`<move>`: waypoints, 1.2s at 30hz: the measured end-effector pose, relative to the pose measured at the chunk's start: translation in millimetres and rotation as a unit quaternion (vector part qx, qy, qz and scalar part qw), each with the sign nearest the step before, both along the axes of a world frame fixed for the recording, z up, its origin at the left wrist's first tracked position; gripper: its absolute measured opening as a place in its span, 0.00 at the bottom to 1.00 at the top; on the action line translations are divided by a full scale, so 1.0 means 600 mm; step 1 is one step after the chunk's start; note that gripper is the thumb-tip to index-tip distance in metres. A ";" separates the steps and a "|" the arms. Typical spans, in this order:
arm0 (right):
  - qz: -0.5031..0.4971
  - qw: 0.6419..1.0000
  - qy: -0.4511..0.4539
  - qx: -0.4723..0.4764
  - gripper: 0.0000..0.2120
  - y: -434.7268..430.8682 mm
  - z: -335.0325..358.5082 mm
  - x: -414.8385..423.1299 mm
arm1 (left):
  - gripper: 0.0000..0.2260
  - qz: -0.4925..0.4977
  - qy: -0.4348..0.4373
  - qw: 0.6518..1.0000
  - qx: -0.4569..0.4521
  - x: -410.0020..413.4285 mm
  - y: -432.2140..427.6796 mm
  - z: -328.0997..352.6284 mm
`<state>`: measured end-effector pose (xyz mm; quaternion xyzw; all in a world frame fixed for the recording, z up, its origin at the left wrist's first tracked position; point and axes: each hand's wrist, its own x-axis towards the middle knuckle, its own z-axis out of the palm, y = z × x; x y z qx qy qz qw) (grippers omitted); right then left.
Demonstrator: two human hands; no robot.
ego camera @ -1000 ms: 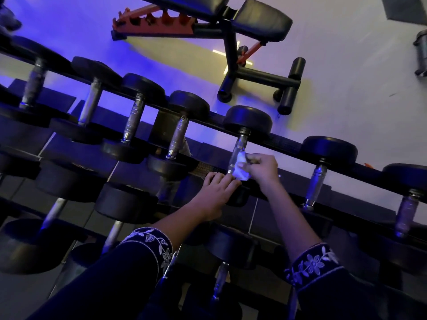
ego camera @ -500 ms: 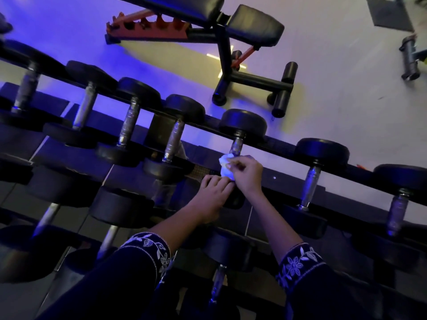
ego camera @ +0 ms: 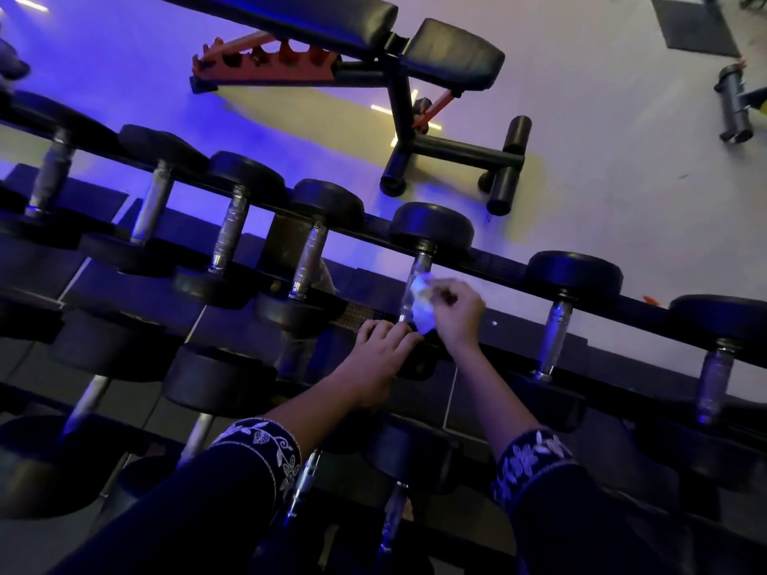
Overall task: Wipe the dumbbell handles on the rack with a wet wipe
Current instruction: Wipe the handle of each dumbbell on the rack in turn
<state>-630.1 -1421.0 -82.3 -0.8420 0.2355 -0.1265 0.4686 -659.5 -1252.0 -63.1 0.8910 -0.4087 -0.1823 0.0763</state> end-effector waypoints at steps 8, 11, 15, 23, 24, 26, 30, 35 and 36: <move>0.002 0.973 0.129 0.190 0.08 -0.013 -0.016 -0.005 | 0.40 0.002 -0.011 1.000 -0.029 -0.003 0.001 -0.018; -0.074 0.906 0.161 0.385 0.13 -0.005 -0.011 0.011 | 0.40 0.001 -0.017 0.999 -0.032 -0.002 0.001 -0.023; -0.084 0.774 0.144 0.611 0.14 0.001 0.007 0.103 | 0.39 0.002 -0.013 1.000 -0.006 -0.003 0.000 -0.016; 0.007 0.779 0.222 0.586 0.19 -0.016 0.003 0.039 | 0.39 -0.004 -0.022 1.000 -0.010 -0.002 0.003 -0.018; -0.021 0.785 0.198 0.587 0.16 -0.023 0.004 0.054 | 0.39 -0.004 -0.022 1.000 -0.011 -0.003 0.003 -0.017; -0.070 0.796 0.152 0.582 0.14 -0.026 0.015 0.083 | 0.39 0.000 -0.023 1.000 -0.012 -0.003 0.003 -0.017; -0.052 0.868 0.170 0.465 0.15 0.002 0.043 0.038 | 0.41 -0.028 -0.039 0.998 0.044 0.005 0.002 0.005; -0.056 0.943 0.143 0.294 0.11 -0.023 0.044 -0.013 | 0.20 -0.052 -0.175 0.983 0.013 -0.029 -0.055 0.005; -0.063 0.950 0.131 0.278 0.08 -0.028 0.050 -0.012 | 0.18 -0.051 -0.165 0.985 0.016 -0.040 -0.072 0.004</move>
